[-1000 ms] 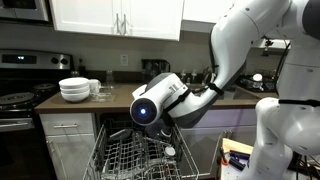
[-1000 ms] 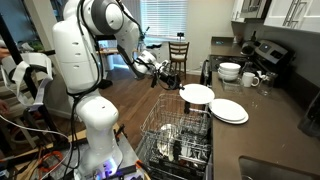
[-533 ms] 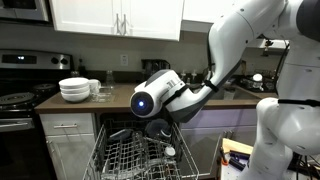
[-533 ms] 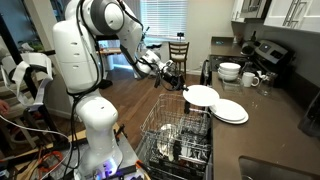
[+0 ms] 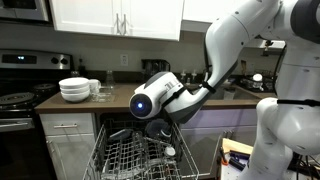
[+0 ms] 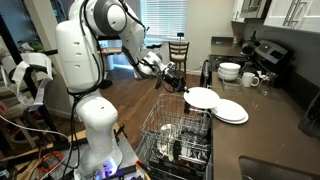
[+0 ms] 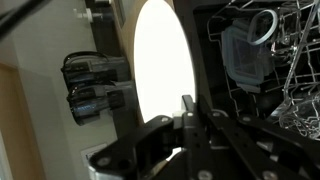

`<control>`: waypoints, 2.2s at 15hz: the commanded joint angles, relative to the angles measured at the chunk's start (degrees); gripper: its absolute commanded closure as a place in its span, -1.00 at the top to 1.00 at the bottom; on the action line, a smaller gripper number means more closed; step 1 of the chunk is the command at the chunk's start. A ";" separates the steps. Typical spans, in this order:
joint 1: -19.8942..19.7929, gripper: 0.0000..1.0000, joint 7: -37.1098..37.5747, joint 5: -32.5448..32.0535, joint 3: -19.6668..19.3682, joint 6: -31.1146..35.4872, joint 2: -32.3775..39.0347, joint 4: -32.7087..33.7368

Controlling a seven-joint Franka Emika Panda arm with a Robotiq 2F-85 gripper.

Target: Take the plate from the dishwasher and put it on the stack of white plates on the countertop

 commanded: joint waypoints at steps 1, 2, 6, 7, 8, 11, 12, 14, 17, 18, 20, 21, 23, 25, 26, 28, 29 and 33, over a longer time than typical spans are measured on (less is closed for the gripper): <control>-1.44 -0.97 -2.21 -2.04 -0.52 1.10 0.54 1.98; -1.66 -0.97 -2.61 -2.29 -0.88 1.84 0.77 2.31; -3.38 -0.97 -5.58 -2.95 -2.44 6.26 1.99 4.09; -3.86 -0.97 -6.55 -3.10 -2.94 7.14 2.48 4.73; -4.28 -0.97 -7.20 -3.33 -3.32 7.84 2.96 5.33; -5.32 -0.97 -9.31 -4.12 -4.37 8.86 4.83 7.56; -5.59 -0.97 -9.90 -4.33 -4.62 9.12 5.40 8.19; -5.96 -0.97 -10.98 -4.24 -5.07 9.79 6.35 9.41; -6.69 -0.97 -12.75 -3.94 -5.69 12.23 7.43 10.68; -6.89 -0.97 -13.19 -3.94 -5.88 12.98 7.67 10.97; -7.46 -0.97 -14.10 -3.92 -6.37 14.70 8.13 11.47; -7.20 -0.97 -13.51 -4.05 -6.47 13.90 8.08 11.44; -6.99 -0.89 -11.81 -2.27 -6.15 13.79 8.08 10.20; -6.93 -0.89 -11.76 -2.16 -6.07 13.79 8.38 10.08; -6.90 -0.89 -11.75 -2.16 -6.01 13.79 8.51 10.08; -7.16 -0.97 -12.22 -1.84 -6.14 14.20 9.02 10.42; -7.34 -0.97 -12.44 -2.06 -6.36 14.20 9.59 10.83; -8.07 -0.97 -13.41 -2.93 -7.22 15.11 10.45 11.86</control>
